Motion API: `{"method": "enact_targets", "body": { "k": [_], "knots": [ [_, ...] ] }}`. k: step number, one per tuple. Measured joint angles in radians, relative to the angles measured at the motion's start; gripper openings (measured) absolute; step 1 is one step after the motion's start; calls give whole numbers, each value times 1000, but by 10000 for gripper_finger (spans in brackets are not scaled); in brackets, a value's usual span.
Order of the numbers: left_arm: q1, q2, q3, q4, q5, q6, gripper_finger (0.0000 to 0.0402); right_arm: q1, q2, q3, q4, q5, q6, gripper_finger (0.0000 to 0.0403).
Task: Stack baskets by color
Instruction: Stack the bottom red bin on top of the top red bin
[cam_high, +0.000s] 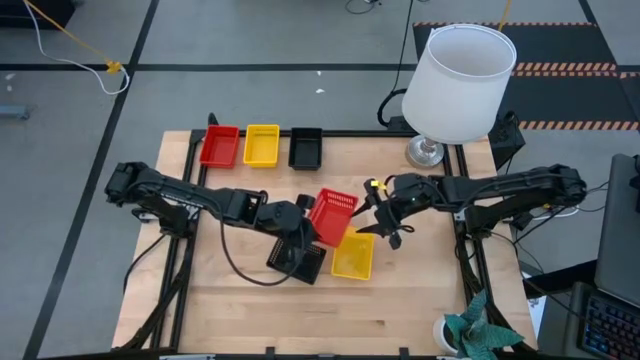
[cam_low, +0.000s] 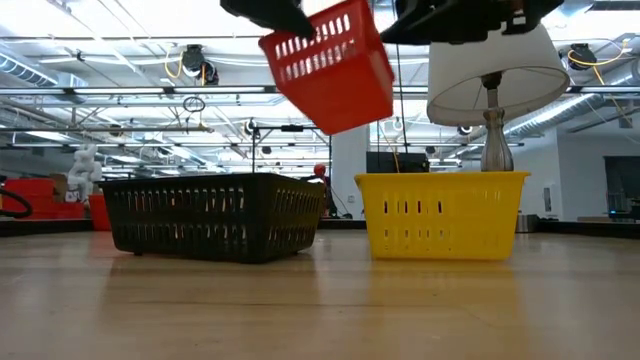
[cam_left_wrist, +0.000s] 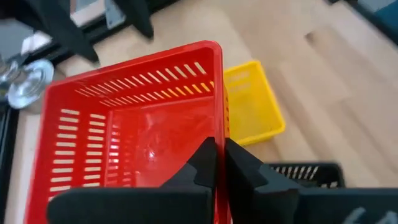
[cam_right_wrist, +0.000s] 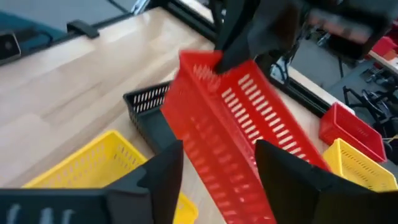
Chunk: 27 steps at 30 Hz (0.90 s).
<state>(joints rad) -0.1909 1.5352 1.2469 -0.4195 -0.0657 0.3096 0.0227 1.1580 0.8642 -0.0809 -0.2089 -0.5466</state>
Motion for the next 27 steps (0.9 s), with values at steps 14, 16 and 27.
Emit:
{"method": "enact_targets", "body": {
  "k": [14,16,27],
  "knots": [
    [-1,-21,0,-171,-136,3,8,62,-181,0,-40,330,64,213],
    [-1,-41,0,-191,-166,-16,11,70,-210,0,-68,342,64,213],
    [54,-226,0,-374,-207,8,13,71,-324,0,-171,341,98,213]
  ]
}}
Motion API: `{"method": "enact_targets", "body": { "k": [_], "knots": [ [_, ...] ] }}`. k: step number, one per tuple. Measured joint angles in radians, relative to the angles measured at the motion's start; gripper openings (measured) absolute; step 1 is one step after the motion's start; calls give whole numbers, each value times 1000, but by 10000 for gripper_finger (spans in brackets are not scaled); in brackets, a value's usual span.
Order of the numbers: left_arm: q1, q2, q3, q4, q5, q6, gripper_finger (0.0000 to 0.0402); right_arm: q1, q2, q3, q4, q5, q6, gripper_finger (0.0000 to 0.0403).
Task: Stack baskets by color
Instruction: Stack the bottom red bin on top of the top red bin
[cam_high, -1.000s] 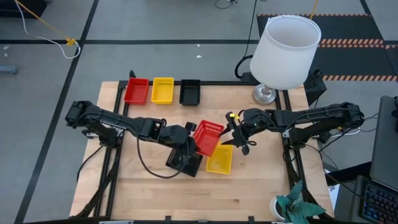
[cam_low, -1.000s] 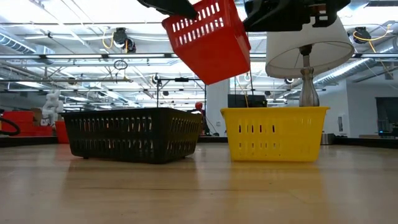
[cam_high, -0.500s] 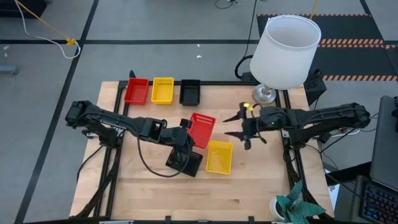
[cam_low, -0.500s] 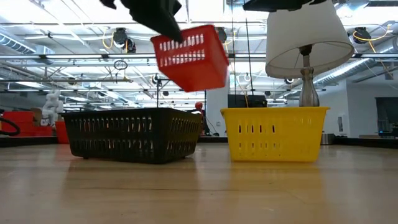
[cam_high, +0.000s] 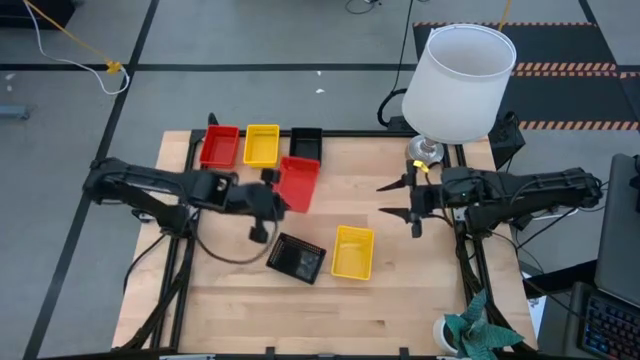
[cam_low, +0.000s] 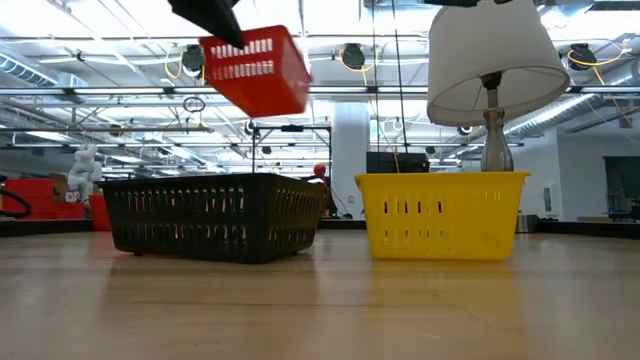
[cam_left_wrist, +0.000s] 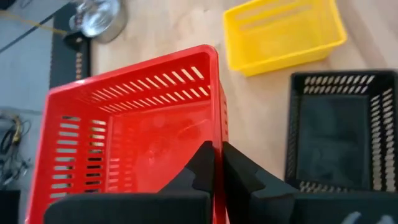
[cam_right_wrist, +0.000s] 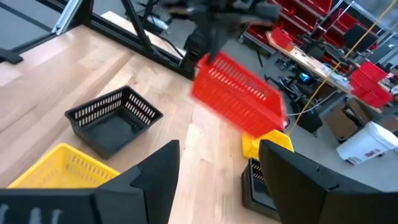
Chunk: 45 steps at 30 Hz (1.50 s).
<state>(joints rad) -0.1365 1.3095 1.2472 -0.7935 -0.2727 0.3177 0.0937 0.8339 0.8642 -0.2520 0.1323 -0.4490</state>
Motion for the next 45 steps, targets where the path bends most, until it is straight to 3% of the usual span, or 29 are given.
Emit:
{"method": "enact_targets", "body": {
  "k": [6,14,28,33,40,45],
  "knots": [
    [91,-117,0,-91,0,24,11,0,-24,0,-38,-1,-1,212],
    [215,-214,0,-183,12,170,8,0,-28,0,-39,-1,-8,212],
    [316,-230,0,-435,-138,173,14,0,-28,0,-37,1,-94,212],
    [406,-230,0,-437,-148,200,8,0,-28,0,-27,2,-127,212],
    [556,-230,-27,-429,-95,355,12,0,-28,0,0,2,-146,212],
    [664,-231,-116,-313,-31,406,10,0,-28,0,0,2,-168,212]
  ]
}}
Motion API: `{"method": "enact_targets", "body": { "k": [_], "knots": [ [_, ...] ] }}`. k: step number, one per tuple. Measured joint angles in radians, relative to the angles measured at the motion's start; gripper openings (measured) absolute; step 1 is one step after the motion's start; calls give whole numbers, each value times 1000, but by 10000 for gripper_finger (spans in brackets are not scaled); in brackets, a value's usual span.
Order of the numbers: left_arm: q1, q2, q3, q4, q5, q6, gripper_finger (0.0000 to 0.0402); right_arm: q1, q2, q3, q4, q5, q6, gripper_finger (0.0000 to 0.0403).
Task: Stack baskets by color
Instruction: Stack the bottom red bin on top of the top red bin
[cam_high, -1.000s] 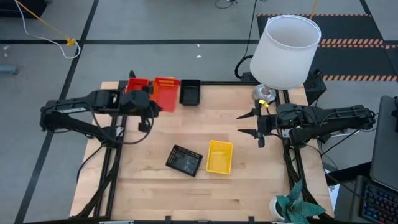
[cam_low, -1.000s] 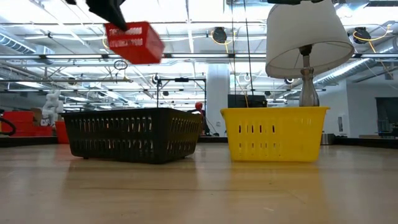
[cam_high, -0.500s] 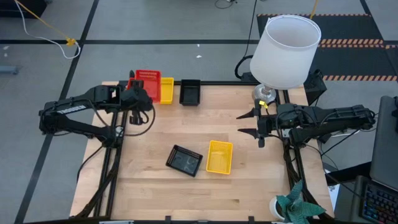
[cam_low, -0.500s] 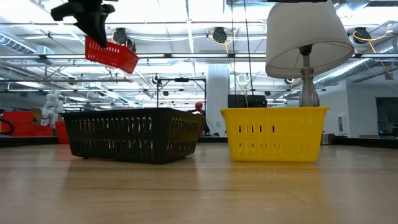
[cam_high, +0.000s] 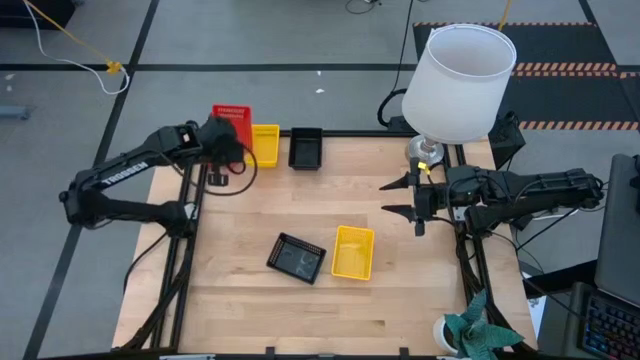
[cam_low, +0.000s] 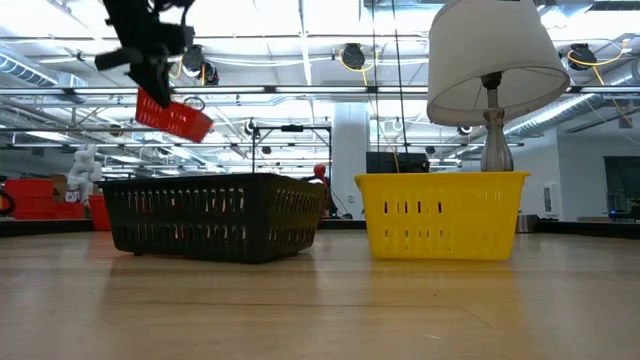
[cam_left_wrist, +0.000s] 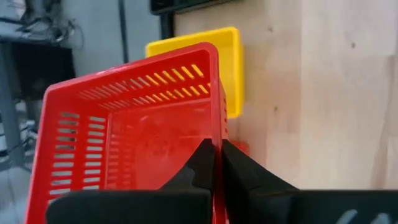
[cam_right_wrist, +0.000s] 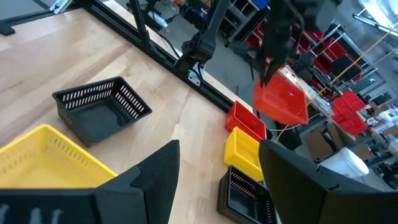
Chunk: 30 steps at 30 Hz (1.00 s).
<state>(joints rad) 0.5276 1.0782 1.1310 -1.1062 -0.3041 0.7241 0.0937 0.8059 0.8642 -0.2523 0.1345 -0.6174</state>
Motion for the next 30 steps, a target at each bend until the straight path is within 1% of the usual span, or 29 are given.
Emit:
{"method": "enact_targets", "body": {
  "k": [2,4,7,9,14,16,18,20,24,28,30],
  "knots": [
    [35,0,-38,36,26,39,13,0,0,0,0,0,-13,212],
    [73,0,-73,69,27,72,10,0,0,0,-1,0,-27,212],
    [125,0,-118,53,26,111,8,-1,0,0,-3,0,-31,212],
    [145,0,-138,58,26,129,8,-1,0,0,-7,0,-31,212],
    [168,0,-195,63,10,277,9,-8,0,0,-24,0,-35,212],
    [180,0,-209,63,-10,312,7,-19,0,0,-23,0,-40,212],
    [195,0,-216,63,-66,320,7,-34,0,0,-24,0,-41,212],
    [205,0,-221,64,-88,325,10,-50,0,0,-28,0,-34,212],
    [214,0,-236,65,-57,352,11,-79,0,0,-54,0,-25,212],
    [252,0,-266,70,-56,385,8,-104,0,0,-75,0,0,212],
    [269,0,-280,78,-56,403,14,-114,0,0,-78,0,10,212]
  ]
}}
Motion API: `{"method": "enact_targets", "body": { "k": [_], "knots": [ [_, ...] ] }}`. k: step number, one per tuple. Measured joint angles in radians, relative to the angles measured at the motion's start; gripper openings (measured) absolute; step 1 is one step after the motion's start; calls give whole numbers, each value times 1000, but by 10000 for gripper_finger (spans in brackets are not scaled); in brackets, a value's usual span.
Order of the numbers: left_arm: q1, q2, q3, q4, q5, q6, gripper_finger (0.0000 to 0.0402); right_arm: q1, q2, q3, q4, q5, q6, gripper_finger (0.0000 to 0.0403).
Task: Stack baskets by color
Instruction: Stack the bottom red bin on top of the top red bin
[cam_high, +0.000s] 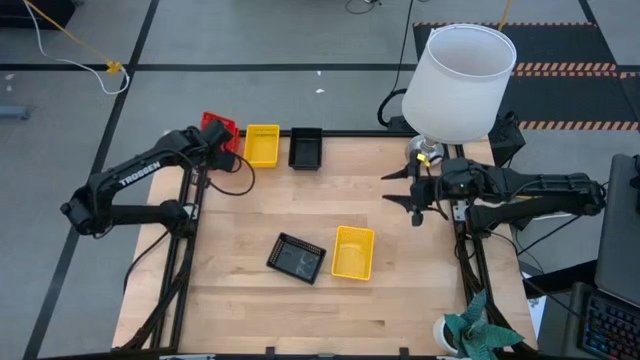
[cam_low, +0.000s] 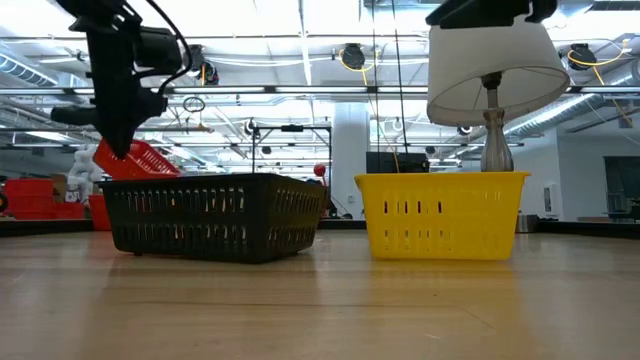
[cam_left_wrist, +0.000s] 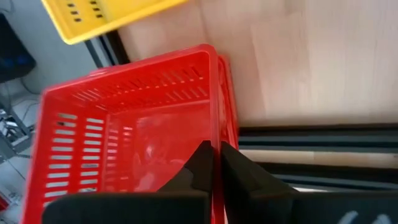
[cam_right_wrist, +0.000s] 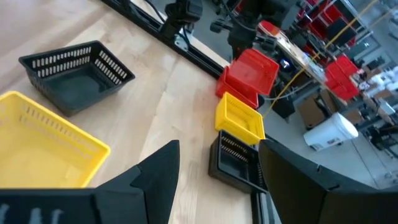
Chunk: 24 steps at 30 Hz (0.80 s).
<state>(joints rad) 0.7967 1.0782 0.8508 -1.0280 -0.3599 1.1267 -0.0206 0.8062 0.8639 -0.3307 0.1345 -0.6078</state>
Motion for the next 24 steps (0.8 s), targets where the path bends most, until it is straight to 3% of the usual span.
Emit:
{"method": "enact_targets", "body": {
  "k": [7,24],
  "knots": [
    [25,1,-48,123,20,74,8,-20,0,0,-14,-3,20,212],
    [110,2,-81,146,80,200,24,-20,0,0,-48,-3,32,212]
  ]
}}
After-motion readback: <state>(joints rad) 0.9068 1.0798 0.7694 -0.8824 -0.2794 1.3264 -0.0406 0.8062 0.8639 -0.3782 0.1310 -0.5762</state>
